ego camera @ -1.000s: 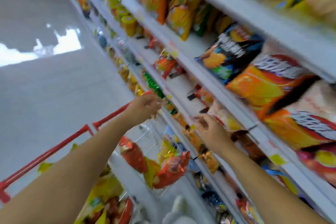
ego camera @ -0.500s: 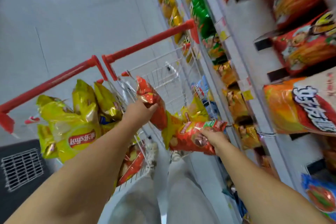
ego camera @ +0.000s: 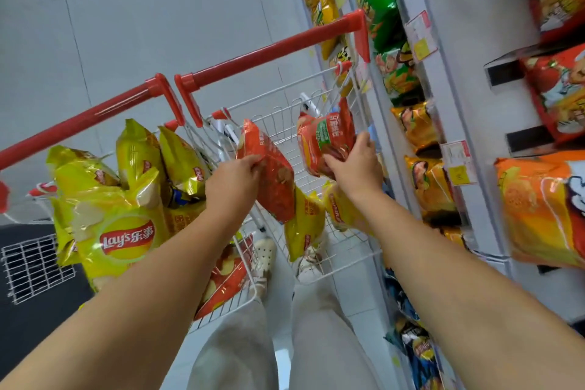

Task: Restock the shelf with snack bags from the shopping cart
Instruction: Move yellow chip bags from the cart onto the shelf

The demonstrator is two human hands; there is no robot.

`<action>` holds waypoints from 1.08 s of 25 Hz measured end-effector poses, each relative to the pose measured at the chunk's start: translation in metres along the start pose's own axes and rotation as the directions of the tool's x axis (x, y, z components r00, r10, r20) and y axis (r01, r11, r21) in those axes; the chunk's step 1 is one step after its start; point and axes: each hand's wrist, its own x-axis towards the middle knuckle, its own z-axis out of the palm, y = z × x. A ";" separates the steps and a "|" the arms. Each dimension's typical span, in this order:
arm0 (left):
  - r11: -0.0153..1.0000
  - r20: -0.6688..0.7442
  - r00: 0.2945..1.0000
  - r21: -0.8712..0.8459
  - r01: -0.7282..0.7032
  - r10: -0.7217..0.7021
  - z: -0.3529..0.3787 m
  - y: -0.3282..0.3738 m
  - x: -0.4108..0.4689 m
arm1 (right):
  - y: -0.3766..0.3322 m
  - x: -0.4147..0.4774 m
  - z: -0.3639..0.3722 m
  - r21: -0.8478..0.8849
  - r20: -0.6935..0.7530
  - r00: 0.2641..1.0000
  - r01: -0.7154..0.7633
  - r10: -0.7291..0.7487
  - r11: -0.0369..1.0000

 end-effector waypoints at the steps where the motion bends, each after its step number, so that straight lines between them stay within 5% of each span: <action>1: 0.999 -0.065 0.998 -0.031 -0.013 0.011 0.003 -0.004 -0.003 | 0.003 0.013 0.015 0.007 0.053 0.999 -0.009 0.008 1.000; 4: 0.985 -0.287 0.953 -0.109 -0.135 0.098 0.000 -0.003 -0.010 | 0.023 0.027 0.028 0.083 0.081 0.993 -0.093 0.086 0.992; 7: 0.972 -0.300 0.943 -0.138 -0.192 0.144 0.002 0.006 -0.001 | 0.053 0.007 0.024 -0.065 0.013 0.989 -0.149 0.150 0.987; 12: 0.964 0.250 0.963 -0.262 -0.037 0.105 0.037 0.007 0.009 | 0.100 -0.030 0.051 -0.245 0.070 0.934 -0.325 0.351 0.913; 15: 0.941 0.307 0.948 -0.338 0.032 0.078 0.040 0.001 0.000 | 0.107 -0.031 0.057 -0.303 0.096 0.885 -0.409 0.455 0.861; 19: 0.922 0.235 0.952 -0.376 -0.096 0.195 0.025 0.011 -0.006 | 0.090 -0.034 0.021 -0.233 0.120 0.960 -0.222 0.254 0.947; 22: 0.885 0.321 0.869 -0.402 -0.233 0.375 0.008 0.032 -0.014 | 0.066 -0.048 -0.054 -0.029 0.153 0.988 -0.014 0.018 0.999; 24: 0.886 0.425 0.797 -0.371 -0.280 0.430 -0.006 0.041 -0.011 | 0.046 -0.057 -0.107 0.133 0.276 0.952 0.098 -0.131 0.986; 27: 0.861 0.567 0.677 -0.465 -0.209 0.470 -0.037 0.041 -0.006 | 0.012 -0.069 -0.146 0.423 0.445 0.859 0.048 -0.254 0.905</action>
